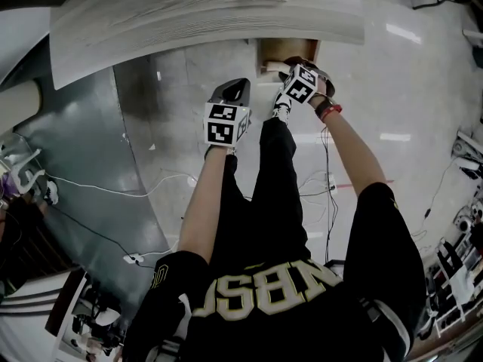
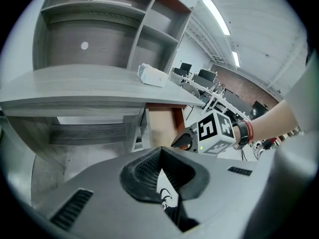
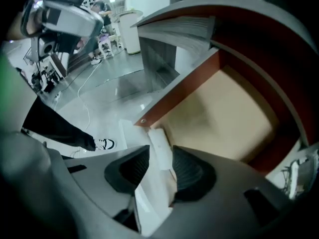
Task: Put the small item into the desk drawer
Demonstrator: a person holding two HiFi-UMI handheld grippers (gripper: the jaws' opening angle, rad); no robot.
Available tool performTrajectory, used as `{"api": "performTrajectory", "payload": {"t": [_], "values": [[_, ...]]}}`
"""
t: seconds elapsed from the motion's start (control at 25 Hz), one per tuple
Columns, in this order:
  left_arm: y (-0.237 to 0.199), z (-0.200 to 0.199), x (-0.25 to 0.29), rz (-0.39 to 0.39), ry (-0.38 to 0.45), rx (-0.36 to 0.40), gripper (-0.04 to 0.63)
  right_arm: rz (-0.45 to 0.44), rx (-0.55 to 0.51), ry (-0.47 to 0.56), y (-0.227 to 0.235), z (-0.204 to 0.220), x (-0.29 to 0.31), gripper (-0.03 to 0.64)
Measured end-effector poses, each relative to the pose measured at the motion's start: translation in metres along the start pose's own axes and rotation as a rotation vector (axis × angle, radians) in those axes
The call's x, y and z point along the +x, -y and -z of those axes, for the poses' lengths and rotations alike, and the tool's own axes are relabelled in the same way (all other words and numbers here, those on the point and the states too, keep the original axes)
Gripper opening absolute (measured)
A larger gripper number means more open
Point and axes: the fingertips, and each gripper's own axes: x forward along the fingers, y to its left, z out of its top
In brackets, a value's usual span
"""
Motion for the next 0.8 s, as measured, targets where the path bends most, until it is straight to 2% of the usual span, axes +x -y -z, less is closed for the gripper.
{"api": "performTrajectory", "payload": {"t": [0.44,0.8], "values": [[0.015,-0.015,-0.025,0.043,0.022,0.035,0.012,0.082,0.148,0.083,0.003,-0.013,-0.061,0.123],[0.023,-0.037,-0.055,0.075,0.057,0.082,0.012,0.165,0.319,0.185,0.005,-0.021,-0.134,0.115]]}}
